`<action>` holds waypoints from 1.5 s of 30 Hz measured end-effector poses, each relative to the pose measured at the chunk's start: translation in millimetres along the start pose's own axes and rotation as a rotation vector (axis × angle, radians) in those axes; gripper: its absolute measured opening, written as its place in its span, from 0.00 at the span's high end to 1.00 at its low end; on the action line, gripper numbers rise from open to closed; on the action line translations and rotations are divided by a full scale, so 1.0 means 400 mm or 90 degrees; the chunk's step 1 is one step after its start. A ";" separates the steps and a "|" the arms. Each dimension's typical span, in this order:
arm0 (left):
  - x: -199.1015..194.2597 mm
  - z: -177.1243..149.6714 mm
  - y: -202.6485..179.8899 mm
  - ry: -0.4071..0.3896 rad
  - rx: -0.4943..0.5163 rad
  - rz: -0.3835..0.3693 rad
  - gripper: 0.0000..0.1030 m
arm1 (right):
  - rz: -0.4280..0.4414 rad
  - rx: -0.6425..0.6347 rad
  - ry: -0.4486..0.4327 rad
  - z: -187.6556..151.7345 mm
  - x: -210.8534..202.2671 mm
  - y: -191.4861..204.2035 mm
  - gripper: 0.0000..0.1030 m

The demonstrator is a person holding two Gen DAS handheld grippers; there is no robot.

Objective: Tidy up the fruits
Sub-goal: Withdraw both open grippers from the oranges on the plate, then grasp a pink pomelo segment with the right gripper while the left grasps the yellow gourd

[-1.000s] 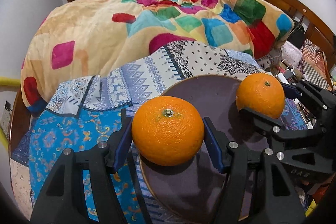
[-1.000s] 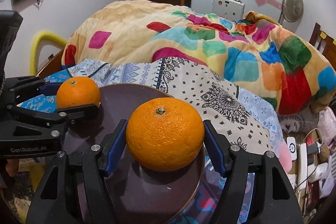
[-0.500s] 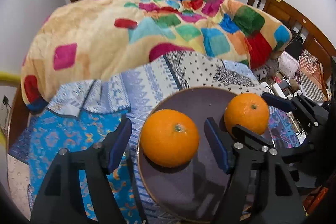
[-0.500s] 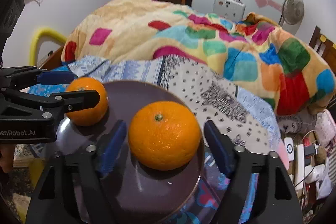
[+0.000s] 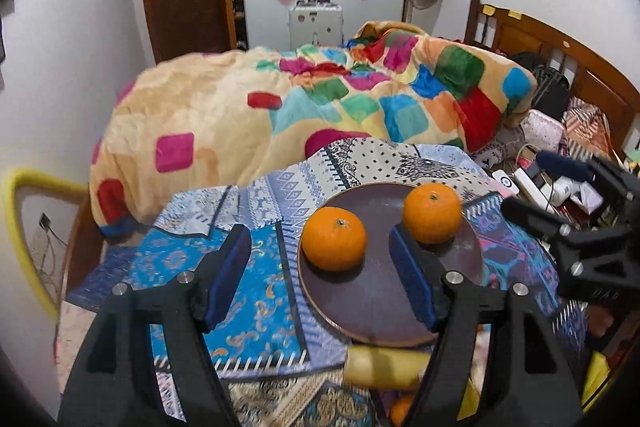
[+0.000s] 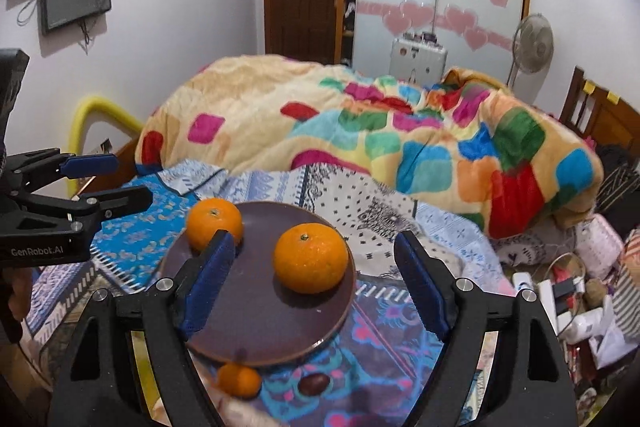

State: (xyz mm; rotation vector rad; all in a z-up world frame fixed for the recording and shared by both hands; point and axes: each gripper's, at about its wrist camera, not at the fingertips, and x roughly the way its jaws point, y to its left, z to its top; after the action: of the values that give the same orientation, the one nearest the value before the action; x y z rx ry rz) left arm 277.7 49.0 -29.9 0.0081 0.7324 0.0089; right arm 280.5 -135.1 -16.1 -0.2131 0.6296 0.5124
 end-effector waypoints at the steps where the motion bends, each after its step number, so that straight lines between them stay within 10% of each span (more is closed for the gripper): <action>1: -0.018 -0.007 -0.006 -0.006 0.005 0.003 0.31 | -0.004 -0.003 -0.006 -0.001 -0.014 0.003 0.23; 13: -0.143 -0.139 -0.085 -0.007 0.033 -0.024 0.31 | -0.011 -0.008 -0.051 -0.099 -0.166 0.055 0.23; 30: -0.164 -0.337 -0.118 0.015 0.047 -0.026 0.31 | 0.059 0.018 0.068 -0.319 -0.090 0.091 0.23; 37: -0.138 -0.355 -0.121 0.031 0.036 -0.034 0.31 | 0.092 0.029 0.092 -0.338 -0.042 0.090 0.35; 40: -0.124 -0.351 -0.128 0.041 0.033 -0.040 0.31 | 0.124 0.028 0.100 -0.341 -0.036 0.097 0.55; 45: -0.112 -0.334 -0.154 0.043 0.027 -0.052 0.31 | 0.114 -0.003 0.085 -0.355 -0.052 0.106 0.56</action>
State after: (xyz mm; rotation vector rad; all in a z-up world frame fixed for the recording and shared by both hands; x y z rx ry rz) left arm 155.2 -12.7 -100.0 0.0189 0.8002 -0.0851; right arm 172.2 -155.2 -117.5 -0.1968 0.7829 0.6757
